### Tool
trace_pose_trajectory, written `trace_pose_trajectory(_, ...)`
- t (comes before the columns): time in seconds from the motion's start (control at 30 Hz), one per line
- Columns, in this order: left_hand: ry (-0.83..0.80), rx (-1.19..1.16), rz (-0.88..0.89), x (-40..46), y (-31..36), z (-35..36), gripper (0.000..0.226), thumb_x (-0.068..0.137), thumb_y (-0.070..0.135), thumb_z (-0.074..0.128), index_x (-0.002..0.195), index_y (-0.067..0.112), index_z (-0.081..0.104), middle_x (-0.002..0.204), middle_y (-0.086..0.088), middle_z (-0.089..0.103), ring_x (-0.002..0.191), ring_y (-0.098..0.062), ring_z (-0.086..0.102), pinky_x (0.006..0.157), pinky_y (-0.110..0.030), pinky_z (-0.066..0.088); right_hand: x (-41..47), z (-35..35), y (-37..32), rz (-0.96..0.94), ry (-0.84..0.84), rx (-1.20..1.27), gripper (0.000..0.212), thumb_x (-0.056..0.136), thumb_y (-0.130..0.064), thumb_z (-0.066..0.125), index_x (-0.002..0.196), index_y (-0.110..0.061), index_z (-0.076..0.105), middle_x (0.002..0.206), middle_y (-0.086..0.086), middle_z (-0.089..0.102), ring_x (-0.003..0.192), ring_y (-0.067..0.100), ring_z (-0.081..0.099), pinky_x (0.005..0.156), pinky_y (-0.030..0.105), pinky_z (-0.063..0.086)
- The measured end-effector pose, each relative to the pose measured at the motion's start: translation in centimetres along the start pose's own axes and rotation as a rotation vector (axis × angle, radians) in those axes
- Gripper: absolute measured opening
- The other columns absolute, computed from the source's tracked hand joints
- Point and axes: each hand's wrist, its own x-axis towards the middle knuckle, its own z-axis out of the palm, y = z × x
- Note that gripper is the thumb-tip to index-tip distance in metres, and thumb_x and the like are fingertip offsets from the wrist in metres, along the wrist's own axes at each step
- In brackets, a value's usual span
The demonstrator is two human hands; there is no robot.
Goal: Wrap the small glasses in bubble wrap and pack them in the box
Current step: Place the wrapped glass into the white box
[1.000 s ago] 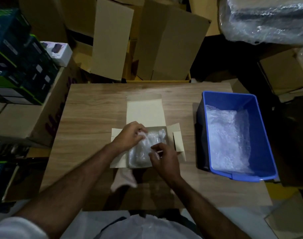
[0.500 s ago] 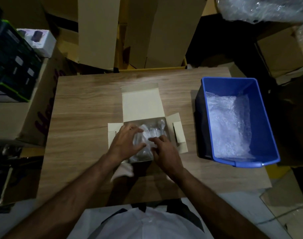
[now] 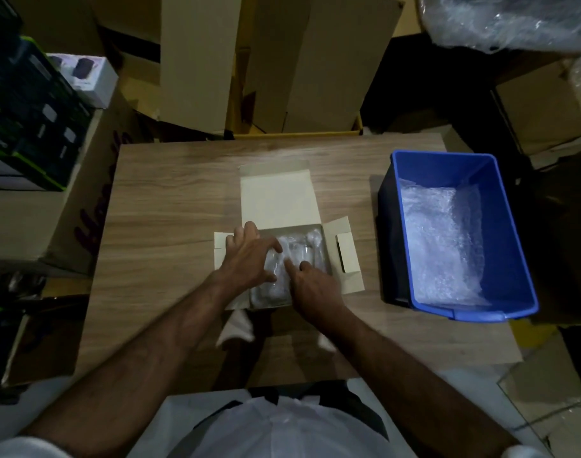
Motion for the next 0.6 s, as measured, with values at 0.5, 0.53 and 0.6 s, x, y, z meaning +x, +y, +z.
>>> trace_pose_trajectory(0.5,-0.391,0.352,0.046,2.8,2.0,-1.8,0.075,0.086,0.059,0.068,0.151,0.049,0.033,0.149,-0.017,0.027,0.135,-0.039,0.03,0.114,-0.05,0.027,0.5,1.0,0.9,0.075,0.233,0.101,0.029,0.089,-0.024,0.073,0.118,-0.019,0.067,0.107,0.005,0.069,0.08,0.016,0.064,0.068,0.028,0.054)
trace_pose_trajectory(0.53,-0.416,0.337,0.044,2.9,1.9,-1.9,0.076,0.087,0.059,0.067,0.153,0.049,0.031,0.151,-0.017,0.026,0.137,-0.039,0.028,0.114,-0.05,0.026,0.5,1.0,0.9,0.08,0.272,0.104,0.029,0.083,-0.024,0.079,0.11,-0.018,0.071,0.109,0.006,0.067,0.08,0.015,0.063,0.067,0.026,0.054)
trace_pose_trajectory(0.6,-0.449,0.283,0.039,2.8,1.7,-2.1,0.077,0.088,0.063,0.062,0.154,0.049,0.026,0.153,-0.017,0.024,0.139,-0.039,0.026,0.116,-0.048,0.024,0.4,0.9,0.9,0.099,0.314,0.107,0.026,0.075,-0.022,0.086,0.097,-0.017,0.074,0.112,0.007,0.063,0.081,0.012,0.061,0.067,0.025,0.055)
